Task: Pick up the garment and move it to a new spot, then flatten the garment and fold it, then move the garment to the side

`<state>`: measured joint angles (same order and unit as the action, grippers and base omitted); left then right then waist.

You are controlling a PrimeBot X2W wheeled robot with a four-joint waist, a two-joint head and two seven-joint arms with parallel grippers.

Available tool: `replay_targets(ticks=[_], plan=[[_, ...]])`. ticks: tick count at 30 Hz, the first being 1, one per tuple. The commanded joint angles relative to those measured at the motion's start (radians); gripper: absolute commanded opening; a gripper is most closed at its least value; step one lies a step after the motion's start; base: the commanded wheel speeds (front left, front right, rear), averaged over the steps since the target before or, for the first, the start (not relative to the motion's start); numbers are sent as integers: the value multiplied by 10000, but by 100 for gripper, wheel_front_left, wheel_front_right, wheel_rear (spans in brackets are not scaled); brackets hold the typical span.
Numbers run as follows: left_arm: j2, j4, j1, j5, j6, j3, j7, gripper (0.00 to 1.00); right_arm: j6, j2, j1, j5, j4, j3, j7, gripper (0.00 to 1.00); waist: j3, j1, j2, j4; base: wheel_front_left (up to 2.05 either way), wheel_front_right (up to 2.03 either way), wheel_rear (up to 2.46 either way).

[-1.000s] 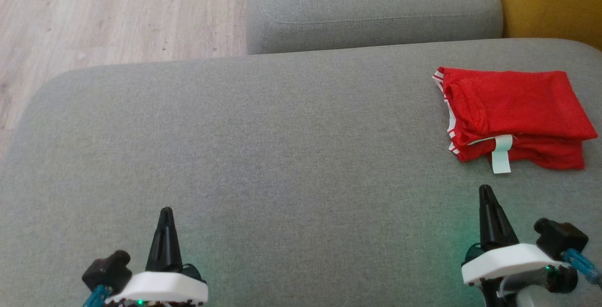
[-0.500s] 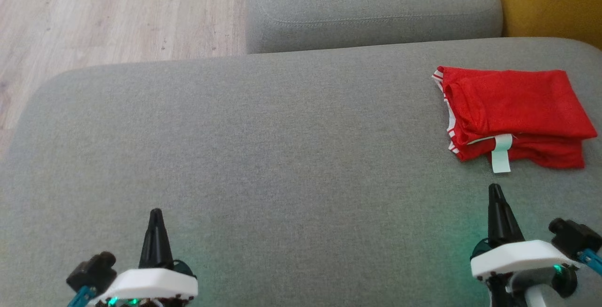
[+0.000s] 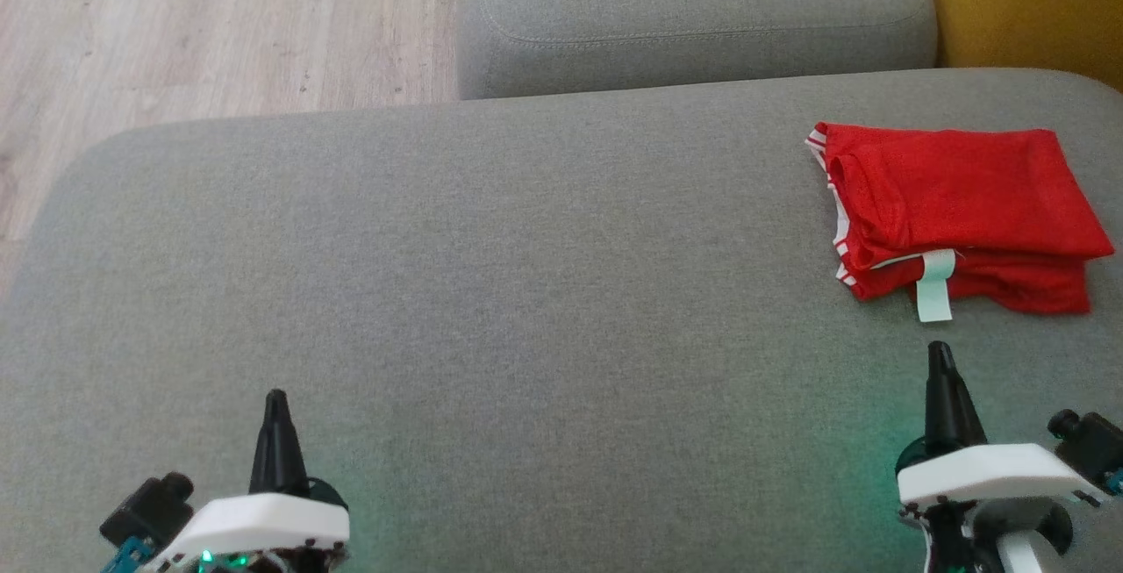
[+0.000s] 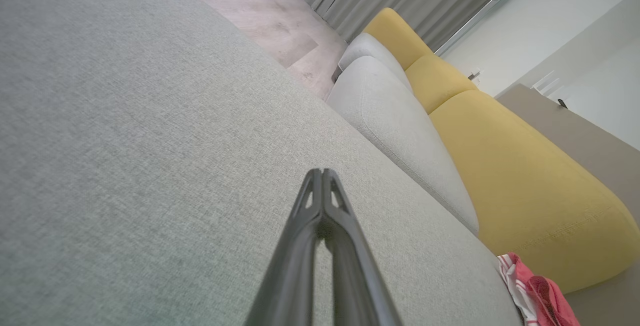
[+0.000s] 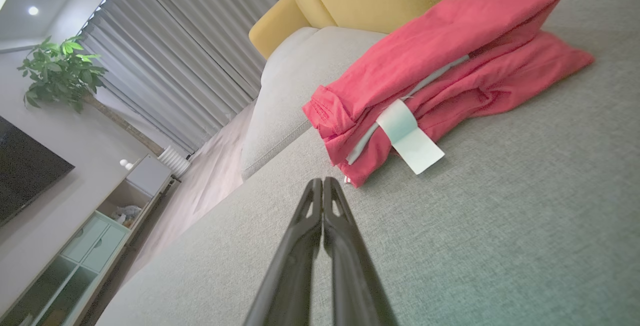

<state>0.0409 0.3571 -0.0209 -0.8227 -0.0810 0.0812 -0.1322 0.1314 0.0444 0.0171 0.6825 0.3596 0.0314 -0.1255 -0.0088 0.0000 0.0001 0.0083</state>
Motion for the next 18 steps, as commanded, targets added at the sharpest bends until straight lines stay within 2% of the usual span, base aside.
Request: replay_targets(ticks=[1,18], plan=[[33,-373,-558,-241,-80,-250,65,0,-3,33,589,310,-386,-19,63,0,2,0,-1,-1,0,0,0],[45,-530,-624,-1844,-168,-607,568,0,-4,38,656,2193,-546,159,553,0,27,0,-1,-18,0,0,0]])
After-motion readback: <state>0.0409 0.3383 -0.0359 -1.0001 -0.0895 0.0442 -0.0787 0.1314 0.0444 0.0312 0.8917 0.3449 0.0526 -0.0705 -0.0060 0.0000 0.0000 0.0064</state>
